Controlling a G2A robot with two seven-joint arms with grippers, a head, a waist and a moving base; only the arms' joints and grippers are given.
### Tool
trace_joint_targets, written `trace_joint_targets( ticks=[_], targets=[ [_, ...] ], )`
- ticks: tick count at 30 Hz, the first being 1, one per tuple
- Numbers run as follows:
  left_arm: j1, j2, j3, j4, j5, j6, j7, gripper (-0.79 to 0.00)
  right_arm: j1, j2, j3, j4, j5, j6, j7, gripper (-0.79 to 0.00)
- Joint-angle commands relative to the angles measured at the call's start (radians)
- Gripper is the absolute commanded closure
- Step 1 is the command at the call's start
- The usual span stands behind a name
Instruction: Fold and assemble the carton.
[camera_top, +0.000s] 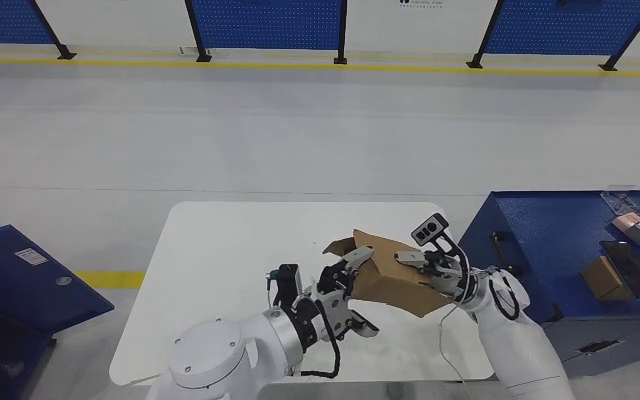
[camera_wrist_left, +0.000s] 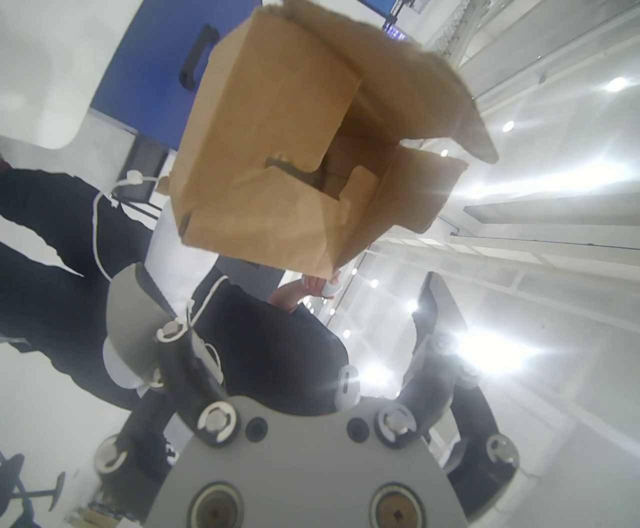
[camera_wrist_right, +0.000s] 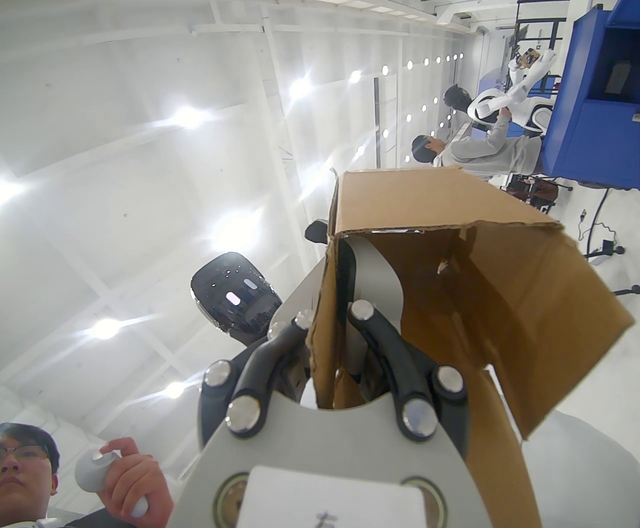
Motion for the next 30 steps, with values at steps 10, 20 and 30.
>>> trace_joint_targets(
  ticks=[10,20,30],
  targets=[
    [-0.028,-0.025,0.020,0.010,-0.063,0.044,0.188,-0.785,-0.005,0.001,-0.005,-0.016,-0.023,-0.005,0.003,0.000],
    [-0.008,-0.032,-0.019,0.028,-0.159,0.075,0.243,-0.785,0.001,0.001,-0.006,-0.016,-0.019,-0.007,0.001,0.000],
    [-0.017,-0.038,-0.029,0.056,-0.210,0.080,0.250,-0.785,0.015,-0.001,-0.020,-0.014,-0.025,-0.006,-0.005,0.000]
  ],
)
